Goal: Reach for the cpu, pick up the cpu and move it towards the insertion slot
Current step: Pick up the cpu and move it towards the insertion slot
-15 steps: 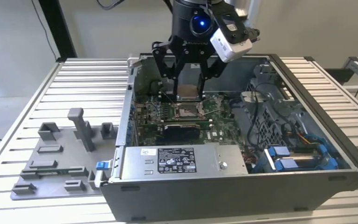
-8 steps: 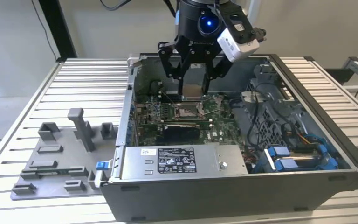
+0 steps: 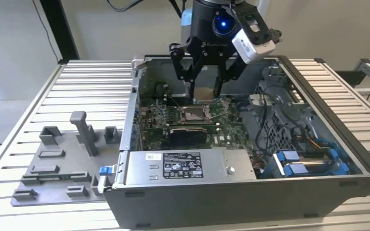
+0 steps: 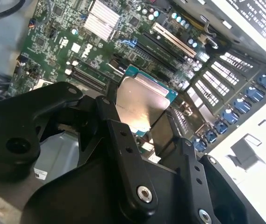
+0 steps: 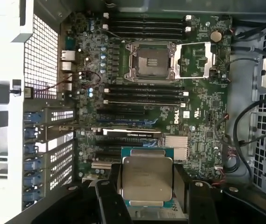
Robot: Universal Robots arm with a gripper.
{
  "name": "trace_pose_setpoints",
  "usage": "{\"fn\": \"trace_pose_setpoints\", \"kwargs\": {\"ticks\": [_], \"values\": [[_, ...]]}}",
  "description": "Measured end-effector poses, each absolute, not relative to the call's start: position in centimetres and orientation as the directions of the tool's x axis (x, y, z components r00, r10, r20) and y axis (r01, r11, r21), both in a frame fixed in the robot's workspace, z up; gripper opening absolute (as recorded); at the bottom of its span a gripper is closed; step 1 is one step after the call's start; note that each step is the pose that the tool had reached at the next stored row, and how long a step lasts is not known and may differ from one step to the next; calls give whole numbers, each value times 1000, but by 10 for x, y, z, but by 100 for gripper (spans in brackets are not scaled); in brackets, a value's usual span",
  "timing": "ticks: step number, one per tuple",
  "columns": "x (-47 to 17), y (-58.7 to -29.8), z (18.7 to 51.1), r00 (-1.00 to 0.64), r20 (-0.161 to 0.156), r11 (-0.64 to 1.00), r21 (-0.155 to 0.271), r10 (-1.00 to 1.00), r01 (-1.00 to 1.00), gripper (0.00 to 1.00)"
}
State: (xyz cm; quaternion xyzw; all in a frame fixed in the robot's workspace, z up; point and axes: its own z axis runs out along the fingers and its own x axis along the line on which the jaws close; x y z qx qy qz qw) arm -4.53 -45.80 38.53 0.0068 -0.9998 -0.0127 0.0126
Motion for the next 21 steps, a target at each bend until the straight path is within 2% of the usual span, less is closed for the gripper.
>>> {"fn": "trace_pose_setpoints", "kwargs": {"ticks": [21], "values": [[-34, -450, 384, -1000, 25, 1000, 24, -14, -13, 0]]}}
